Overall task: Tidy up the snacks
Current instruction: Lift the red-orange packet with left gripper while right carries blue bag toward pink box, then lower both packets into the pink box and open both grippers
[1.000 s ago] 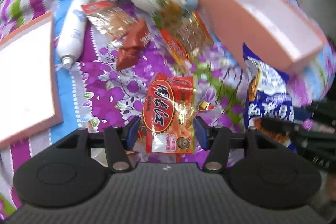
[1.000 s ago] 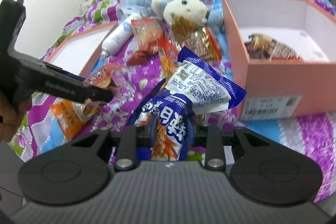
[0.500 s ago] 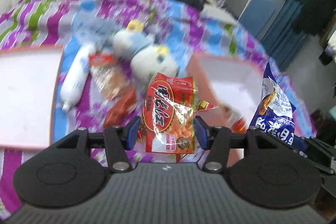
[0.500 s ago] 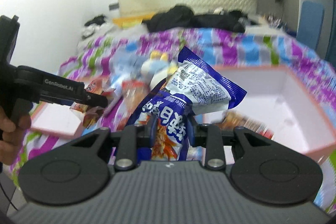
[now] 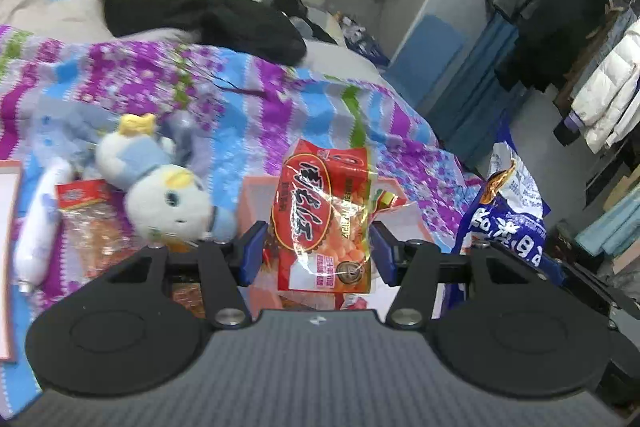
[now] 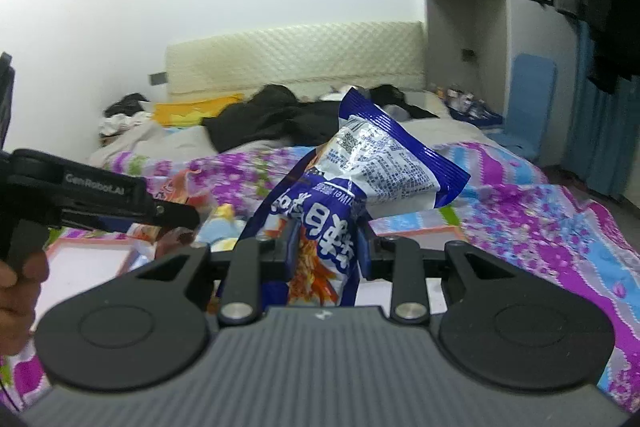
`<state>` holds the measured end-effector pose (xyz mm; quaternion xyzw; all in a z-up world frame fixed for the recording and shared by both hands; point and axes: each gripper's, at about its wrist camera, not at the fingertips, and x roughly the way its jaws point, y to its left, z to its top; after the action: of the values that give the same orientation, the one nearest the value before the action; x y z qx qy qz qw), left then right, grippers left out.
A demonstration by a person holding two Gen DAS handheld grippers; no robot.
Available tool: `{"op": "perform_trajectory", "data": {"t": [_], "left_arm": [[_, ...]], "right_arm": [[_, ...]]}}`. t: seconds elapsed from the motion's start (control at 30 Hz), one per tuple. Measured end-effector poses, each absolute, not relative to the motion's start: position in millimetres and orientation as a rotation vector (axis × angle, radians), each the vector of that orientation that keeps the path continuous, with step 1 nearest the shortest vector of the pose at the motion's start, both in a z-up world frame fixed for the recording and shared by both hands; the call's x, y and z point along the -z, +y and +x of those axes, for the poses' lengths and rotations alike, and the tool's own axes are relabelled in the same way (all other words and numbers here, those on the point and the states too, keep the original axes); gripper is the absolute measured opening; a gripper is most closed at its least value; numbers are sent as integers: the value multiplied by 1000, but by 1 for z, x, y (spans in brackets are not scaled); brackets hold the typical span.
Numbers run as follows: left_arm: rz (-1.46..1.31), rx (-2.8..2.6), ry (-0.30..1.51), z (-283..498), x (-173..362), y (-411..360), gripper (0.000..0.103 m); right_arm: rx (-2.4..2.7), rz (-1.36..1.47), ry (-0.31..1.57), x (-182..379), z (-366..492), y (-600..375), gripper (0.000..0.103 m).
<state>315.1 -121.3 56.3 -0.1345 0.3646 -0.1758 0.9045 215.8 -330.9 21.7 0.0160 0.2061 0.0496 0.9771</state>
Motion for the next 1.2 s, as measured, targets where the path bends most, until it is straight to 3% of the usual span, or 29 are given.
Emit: {"op": "perform_trajectory", "data": {"t": [0.5,0.8,0.9,0.97,1.2], "left_arm": [[-188,376,999,389,49,-219,62],[-179,378,1053,393,80,-231,66],[-173,398,1049,388,78,-235,83],[-166,409,1037,383,75,-237,84],[-140,402,943,358,44,-230,84]], "right_arm": [[19,142,757,98,272,-427,32],[12,170,795,124,274,-439,37],[21,169,794,124,271,-440,47],[29,169,787,123,269,-442,65],[19,192,717,102,258,-442,66]]}}
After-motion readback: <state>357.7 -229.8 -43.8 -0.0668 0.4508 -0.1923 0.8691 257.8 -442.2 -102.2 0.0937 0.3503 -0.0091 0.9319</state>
